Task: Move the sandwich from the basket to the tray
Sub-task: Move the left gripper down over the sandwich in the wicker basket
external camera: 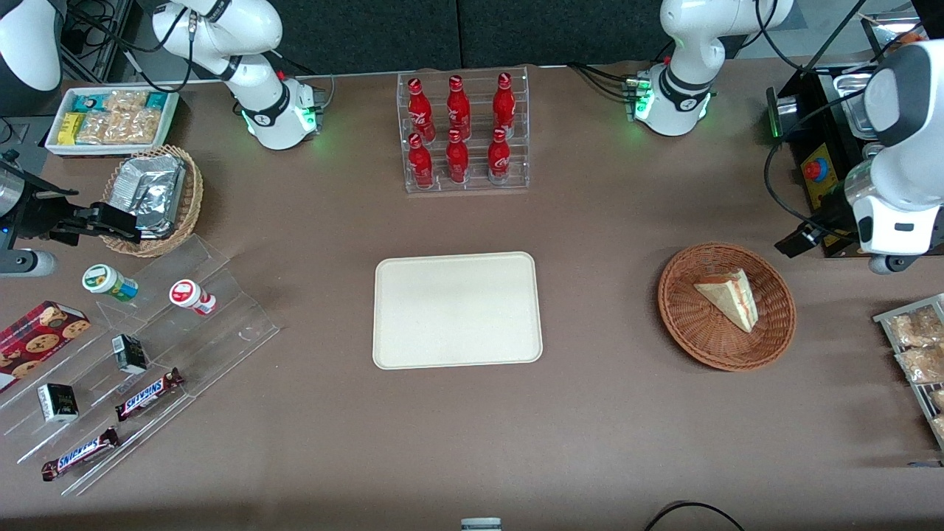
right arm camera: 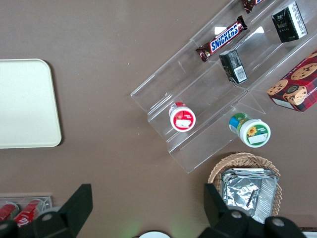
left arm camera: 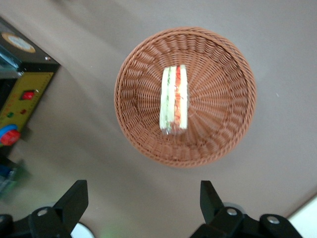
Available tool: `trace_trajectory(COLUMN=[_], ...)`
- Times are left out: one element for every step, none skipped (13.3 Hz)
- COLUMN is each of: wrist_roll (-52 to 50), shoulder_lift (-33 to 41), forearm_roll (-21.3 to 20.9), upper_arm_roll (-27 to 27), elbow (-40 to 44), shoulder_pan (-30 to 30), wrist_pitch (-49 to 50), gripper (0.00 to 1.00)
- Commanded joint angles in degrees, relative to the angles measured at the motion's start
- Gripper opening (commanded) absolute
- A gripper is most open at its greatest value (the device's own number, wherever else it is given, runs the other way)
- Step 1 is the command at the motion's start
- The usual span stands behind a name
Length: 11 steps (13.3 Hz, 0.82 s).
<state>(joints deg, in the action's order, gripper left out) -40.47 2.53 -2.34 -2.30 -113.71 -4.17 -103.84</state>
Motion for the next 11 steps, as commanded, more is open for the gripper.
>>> trace_trajectory(wrist_roll=[-5.6, -5.8, -5.8, -5.8, -5.8, -5.8, -5.9, -6.4, -6.5, -7.7, -9.1], shoulder_lift=[3.3, 3.4, 3.0, 2.4, 1.7, 1.0, -0.1, -0.7, -1.6, -2.6, -3.5], forearm_roll=[-0.2, -0.3, -0.3, -0.3, -0.3, -0.3, -0.1, 0.1, 0.2, 0.5, 0.5], upper_arm_roll=[-0.5, -0.4, -0.5, -0.5, -0.5, -0.4, -0.5, -0.5, -0.5, -0.6, -0.6], elbow=[-10.5, -13.1, -14.6, -15.8, -17.6, -19.2, -20.3, -20.6, -20.6, -20.6, -20.7], shoulder_pan=[-0.8, -0.9, -1.8, -2.2, -2.3, -2.7, -3.6, -3.7, -3.7, -3.5, -3.4], wrist_pitch=[-10.4, -13.7, -16.5, -19.0, -22.3, -25.5, -28.5, -29.7, -30.8, -31.9, -33.7], gripper=[1.00, 1.00, 1.00, 1.00, 1.00, 1.00, 1.00, 1.00, 1.00, 1.00, 1.00])
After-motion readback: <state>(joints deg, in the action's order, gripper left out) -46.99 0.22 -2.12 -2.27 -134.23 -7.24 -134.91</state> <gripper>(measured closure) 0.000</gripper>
